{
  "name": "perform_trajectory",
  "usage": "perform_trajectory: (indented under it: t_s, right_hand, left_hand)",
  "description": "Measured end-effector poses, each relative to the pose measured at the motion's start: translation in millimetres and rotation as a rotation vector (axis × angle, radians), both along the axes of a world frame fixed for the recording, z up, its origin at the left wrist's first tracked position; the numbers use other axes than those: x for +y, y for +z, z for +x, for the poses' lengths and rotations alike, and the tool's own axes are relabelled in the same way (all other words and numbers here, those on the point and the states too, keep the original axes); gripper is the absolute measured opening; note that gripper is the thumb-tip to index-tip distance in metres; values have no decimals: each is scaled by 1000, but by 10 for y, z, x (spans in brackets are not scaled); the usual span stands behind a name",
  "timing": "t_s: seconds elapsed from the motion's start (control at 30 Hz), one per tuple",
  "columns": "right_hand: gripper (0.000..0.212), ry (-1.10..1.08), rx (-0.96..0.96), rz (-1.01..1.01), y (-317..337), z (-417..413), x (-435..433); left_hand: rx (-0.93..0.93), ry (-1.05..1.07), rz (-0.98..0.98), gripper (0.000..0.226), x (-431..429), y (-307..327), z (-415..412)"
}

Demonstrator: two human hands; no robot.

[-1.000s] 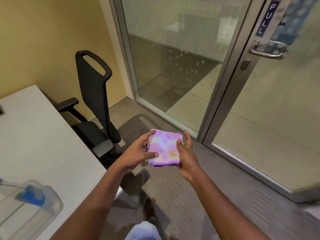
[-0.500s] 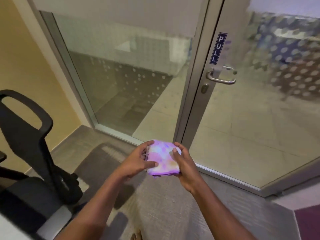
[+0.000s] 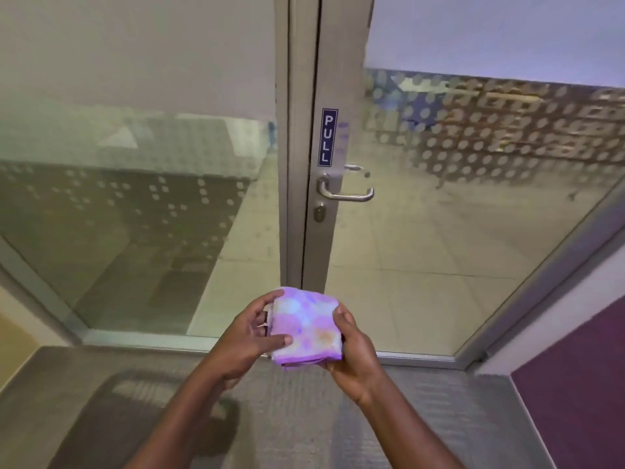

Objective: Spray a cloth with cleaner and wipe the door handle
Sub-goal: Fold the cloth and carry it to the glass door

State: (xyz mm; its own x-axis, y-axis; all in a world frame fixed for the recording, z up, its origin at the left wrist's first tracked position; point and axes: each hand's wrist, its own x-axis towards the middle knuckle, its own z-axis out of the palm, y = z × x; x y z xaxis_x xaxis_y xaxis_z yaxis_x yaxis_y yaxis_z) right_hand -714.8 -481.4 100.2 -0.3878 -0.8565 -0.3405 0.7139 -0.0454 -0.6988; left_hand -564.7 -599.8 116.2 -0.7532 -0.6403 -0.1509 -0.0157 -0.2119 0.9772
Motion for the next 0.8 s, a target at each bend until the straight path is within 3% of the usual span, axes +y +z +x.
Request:
perform_trajectory:
  t_s: [0.13,0.5,0.67,0.8]
  right_hand:
    - [49,18,-80,21,44,-351,-133]
    - [51,162,-339,-159,95,-1416,-519]
    - [54,283,-351,-285,53,-1665,-661]
    - [53,311,-319,-314,44,-1741,-751]
  left_hand:
    - [12,-24,-13,78,-137,79,-390]
    - [191,-66,307,68,-425,196,-1478]
    - [248,-85,371,73,-490,147,-1704]
    - [176,-69,301,76,-610,135,-1762]
